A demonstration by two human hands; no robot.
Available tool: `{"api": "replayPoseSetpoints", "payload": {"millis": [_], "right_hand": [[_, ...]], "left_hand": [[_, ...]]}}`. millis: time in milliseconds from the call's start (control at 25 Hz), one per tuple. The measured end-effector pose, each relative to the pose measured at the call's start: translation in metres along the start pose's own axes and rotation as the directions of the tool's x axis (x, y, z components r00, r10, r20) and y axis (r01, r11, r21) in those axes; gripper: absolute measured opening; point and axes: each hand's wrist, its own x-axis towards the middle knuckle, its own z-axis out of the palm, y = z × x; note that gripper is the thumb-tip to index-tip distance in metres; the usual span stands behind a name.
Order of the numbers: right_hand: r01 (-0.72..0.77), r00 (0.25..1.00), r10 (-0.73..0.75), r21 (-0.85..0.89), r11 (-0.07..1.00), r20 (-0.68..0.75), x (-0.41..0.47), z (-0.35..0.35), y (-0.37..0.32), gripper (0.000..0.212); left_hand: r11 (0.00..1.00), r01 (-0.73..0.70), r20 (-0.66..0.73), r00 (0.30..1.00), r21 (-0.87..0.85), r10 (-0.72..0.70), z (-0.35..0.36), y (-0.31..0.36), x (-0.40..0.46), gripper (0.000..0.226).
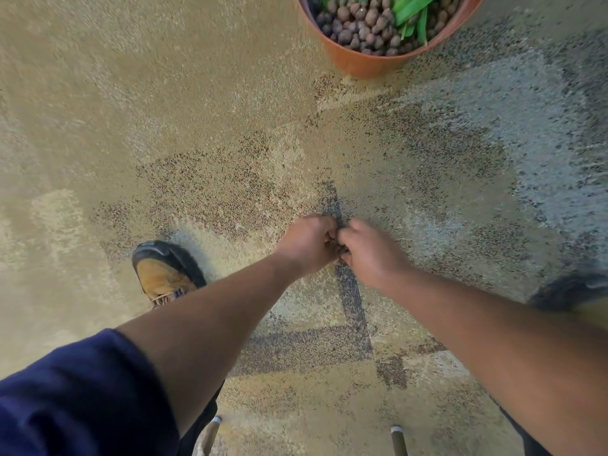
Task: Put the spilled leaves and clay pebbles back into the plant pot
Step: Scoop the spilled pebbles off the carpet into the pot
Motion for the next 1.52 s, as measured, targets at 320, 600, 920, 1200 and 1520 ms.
{"api": "replayPoseSetpoints", "payload": {"millis": [320, 600, 920, 1200, 1520], "right_hand": [[0.045, 0.999, -0.042, -0.087, 0.995, 0.033, -0.006, -0.006, 0.011, 0.005], [-0.180, 0.967, 0.226, 0.311, 0.933, -0.116, -0.010, -0.009, 0.032, 0.012], [-0.214, 0.851, 0.466, 0.652, 0.728, -0.242, -0.007, -0.022, 0.038, 0.015], [-0.201, 0.863, 0.437, 0.621, 0.758, -0.254, -0.007, -0.029, 0.048, 0.014], [-0.224, 0.864, 0.442, 0.602, 0.766, -0.241, -0.011, -0.033, 0.049, 0.013]], "left_hand": [[0.995, 0.022, 0.029, 0.999, 0.102, -0.025, 0.011, 0.000, -0.001, 0.009], [0.989, -0.104, 0.067, 0.993, 0.102, 0.098, 0.013, -0.007, -0.009, 0.015], [0.888, -0.337, 0.305, 0.921, 0.314, 0.242, 0.028, 0.004, -0.022, 0.039], [0.953, -0.208, 0.087, 0.977, 0.219, 0.193, 0.034, 0.003, -0.026, 0.032], [0.996, 0.033, -0.269, 0.961, -0.081, -0.054, -0.013, -0.007, -0.003, 0.022]]}}
